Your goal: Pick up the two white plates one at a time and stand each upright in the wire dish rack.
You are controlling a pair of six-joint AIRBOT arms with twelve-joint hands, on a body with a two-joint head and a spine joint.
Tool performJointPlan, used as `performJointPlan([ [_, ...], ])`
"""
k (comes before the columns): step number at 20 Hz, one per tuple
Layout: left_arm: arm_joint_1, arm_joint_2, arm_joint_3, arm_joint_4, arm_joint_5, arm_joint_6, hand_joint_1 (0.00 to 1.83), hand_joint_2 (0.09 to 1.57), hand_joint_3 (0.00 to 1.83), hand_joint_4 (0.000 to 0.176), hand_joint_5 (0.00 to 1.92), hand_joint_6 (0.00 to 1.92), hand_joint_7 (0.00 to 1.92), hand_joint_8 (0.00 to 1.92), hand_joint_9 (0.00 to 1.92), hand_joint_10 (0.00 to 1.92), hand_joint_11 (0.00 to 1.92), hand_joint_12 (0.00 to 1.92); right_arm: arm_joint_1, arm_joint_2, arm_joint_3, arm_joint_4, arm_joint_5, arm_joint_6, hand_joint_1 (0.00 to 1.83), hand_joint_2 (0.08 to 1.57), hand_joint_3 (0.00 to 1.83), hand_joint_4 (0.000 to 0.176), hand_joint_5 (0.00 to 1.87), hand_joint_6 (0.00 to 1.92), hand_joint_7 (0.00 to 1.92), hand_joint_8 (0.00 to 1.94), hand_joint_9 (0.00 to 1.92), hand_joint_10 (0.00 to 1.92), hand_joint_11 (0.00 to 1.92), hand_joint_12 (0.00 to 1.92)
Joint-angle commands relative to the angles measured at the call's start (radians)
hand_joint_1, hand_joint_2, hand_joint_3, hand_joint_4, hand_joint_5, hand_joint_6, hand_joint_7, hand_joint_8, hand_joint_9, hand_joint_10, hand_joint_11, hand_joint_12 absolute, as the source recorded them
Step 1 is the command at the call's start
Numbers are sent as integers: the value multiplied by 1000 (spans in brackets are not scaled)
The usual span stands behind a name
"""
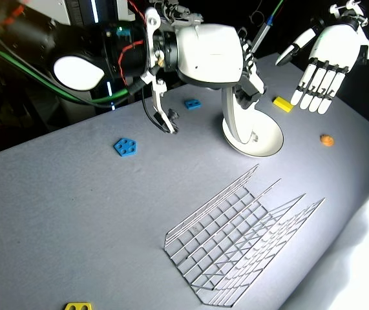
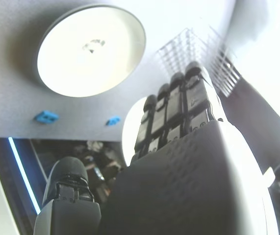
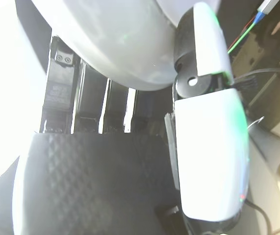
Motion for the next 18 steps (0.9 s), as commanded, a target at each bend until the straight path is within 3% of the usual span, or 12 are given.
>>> performJointPlan([
  [1, -8, 3, 11, -76, -8, -3, 0, 1133, 3, 0, 0, 0, 0, 0, 0, 0, 0, 0, 29, 20, -5, 22, 106, 33, 1189, 1163, 1, 28, 878, 1189, 913, 1052, 1141, 2, 706, 962],
  [9, -8, -4, 41, -83, -13, -7, 0, 1134, 3, 0, 0, 0, 0, 0, 0, 0, 0, 0, 154, 112, 8, 34, -78, 221, 1193, 1159, 0, 26, 885, 1180, 925, 1033, 1136, 6, 707, 967],
  [15, -11, -5, 45, -83, -14, -7, 0, 1129, 0, 0, 0, 0, 0, 0, 0, 0, 0, 0, 181, 126, 43, 34, -143, 319, 1200, 1146, 0, 25, 910, 1147, 955, 979, 1157, 8, 727, 977],
  [17, -14, -5, 43, -83, -14, -7, 0, 1130, 1, 0, 0, 0, 0, 0, 0, 0, 0, 0, 184, 131, 72, -85, -140, 481, 1199, 1147, 0, 25, 908, 1149, 953, 984, 1158, 11, 731, 965],
  [18, -14, -5, 42, -83, -14, -7, 0, 1131, 1, 0, 0, 0, 0, 0, 0, 0, 0, 0, 185, 133, 93, -196, -121, 625, 1200, 1145, 0, 25, 915, 1140, 954, 980, 1155, 9, 736, 963],
])
